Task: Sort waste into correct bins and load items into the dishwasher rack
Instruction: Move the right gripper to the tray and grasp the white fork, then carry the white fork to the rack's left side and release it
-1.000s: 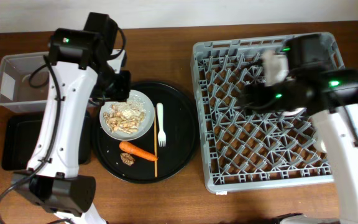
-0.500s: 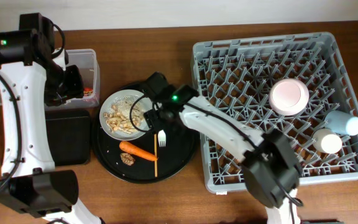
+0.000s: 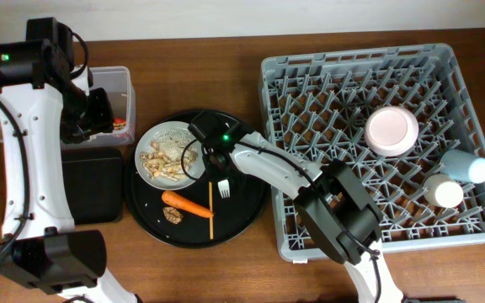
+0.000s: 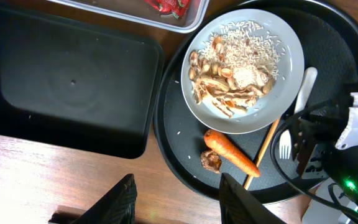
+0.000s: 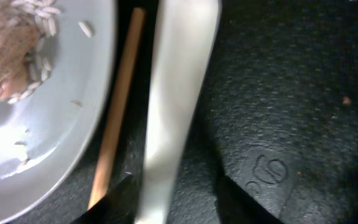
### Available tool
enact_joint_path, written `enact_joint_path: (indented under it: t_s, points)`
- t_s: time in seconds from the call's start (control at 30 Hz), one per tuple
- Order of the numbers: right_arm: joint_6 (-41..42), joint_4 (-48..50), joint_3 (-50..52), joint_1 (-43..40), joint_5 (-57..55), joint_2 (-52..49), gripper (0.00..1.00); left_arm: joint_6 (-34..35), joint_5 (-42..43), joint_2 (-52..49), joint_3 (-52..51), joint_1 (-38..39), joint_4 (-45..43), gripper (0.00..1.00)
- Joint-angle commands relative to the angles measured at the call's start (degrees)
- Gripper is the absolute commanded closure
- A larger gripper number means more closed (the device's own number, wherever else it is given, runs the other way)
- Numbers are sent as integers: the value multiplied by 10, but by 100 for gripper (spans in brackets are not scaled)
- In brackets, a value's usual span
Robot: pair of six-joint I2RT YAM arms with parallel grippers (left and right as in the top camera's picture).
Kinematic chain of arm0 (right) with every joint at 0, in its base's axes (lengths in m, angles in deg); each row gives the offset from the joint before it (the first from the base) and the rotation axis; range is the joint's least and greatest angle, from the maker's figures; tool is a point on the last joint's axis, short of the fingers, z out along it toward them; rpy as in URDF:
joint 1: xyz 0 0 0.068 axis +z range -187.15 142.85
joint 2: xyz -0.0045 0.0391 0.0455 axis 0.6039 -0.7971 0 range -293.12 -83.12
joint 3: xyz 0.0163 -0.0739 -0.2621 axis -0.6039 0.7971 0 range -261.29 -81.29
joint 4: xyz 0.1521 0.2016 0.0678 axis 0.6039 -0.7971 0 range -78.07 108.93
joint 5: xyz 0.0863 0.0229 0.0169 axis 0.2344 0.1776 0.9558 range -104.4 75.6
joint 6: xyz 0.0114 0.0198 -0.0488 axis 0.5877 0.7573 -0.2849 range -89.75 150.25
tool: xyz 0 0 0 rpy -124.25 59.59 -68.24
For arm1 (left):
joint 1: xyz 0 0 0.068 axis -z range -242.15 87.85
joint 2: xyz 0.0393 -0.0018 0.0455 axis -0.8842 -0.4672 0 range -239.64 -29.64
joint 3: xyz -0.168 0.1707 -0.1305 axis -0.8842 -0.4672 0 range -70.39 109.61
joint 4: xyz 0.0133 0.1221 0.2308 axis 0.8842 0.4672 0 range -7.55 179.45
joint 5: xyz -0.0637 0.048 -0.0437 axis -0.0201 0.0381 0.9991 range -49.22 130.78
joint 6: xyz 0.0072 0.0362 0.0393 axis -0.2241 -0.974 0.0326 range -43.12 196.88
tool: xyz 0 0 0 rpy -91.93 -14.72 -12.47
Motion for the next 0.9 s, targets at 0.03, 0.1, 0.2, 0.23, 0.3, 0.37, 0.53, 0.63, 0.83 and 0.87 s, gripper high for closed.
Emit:
enact_joint_path:
  t_s: [0.03,0.1,0.2,0.23,0.3,0.37,0.53,0.63,0.83,0.87]
  points:
    - [16,-9,0,3,-4,-12,76,7,-4,14,1,-2,-1,57]
    - [18,-18,0,3,2,-11,80,7,-4,14,1,-2,-1,57]
    - [18,-43,-1,2,1,-4,92,7,-4,14,1,-2,-1,57]
    - [18,-54,-4,2,-3,3,93,7,-4,14,1,-2,-1,57]
    - [18,-84,-30,1,-36,33,95,7,-4,14,1,-2,-1,57]
    - [18,-126,-68,0,-83,75,96,7,-4,14,1,-2,-1,57]
    - [25,-179,-108,-49,-111,210,96,7,-4,14,1,-2,-1,57]
    - [31,-280,-104,-146,-49,246,96,7,-4,14,1,-2,-3,57]
    - [28,-262,51,-165,59,246,96,7,-4,14,1,-2,-5,57]
    - [29,-247,70,-161,60,246,96,7,-3,14,1,-2,-5,57]
